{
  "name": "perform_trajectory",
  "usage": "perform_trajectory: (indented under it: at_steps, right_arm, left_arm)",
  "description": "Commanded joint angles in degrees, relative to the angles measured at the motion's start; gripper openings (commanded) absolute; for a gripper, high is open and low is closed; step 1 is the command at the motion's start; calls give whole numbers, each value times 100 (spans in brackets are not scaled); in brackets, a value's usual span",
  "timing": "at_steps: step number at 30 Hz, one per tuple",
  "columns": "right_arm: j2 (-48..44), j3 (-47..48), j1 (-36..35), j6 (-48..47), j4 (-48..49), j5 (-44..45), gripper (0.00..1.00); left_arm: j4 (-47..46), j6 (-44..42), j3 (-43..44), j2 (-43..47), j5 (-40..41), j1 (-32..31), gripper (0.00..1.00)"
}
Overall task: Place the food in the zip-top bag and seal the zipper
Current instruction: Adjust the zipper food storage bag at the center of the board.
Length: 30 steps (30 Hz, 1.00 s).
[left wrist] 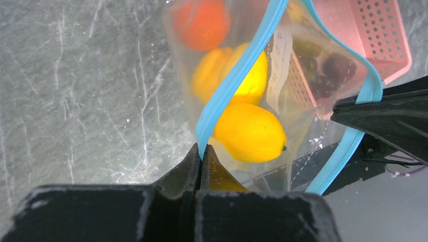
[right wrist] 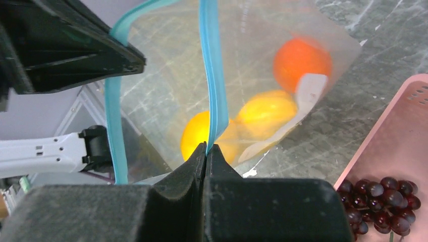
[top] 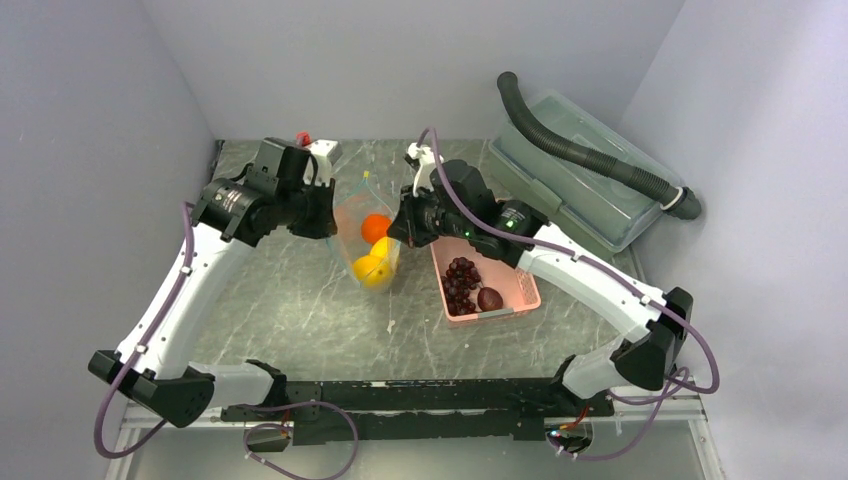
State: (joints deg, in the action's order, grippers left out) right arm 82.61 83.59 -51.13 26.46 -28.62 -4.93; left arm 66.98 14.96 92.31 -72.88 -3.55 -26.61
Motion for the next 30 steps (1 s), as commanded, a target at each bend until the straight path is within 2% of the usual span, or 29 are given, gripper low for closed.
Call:
perform_trajectory:
  at_steps: [1,5,9,13,17,25,30]
  right_arm:
    - [98,559,-20,-350,-464,-337,0]
    - [453,400,119,-356,-180,-93,0]
    - [1459,176,642,-164,-50,-750,0]
    - [1575,-86,657,-69,163,-728,0]
    - [1176,175,657,-190,-87,-349,0]
    - [287,883,649,-373,-472,29,0]
    - [70,818,651,-362,-412,71,0]
  left_arm:
    - [-84,127,152,120,-315,-11,0]
    - [-563,289,-299,10,-99,-10,0]
    - [-956,590,-981,-595,-56,-2,0]
    - [-1163,809,-1404,-1152,-140,7,0]
    - [-1143,709,-1027,-1033,-159,4,0]
    - [-417,513,672,-679,228,7,0]
    - [-386,507,619,-481,312,7,0]
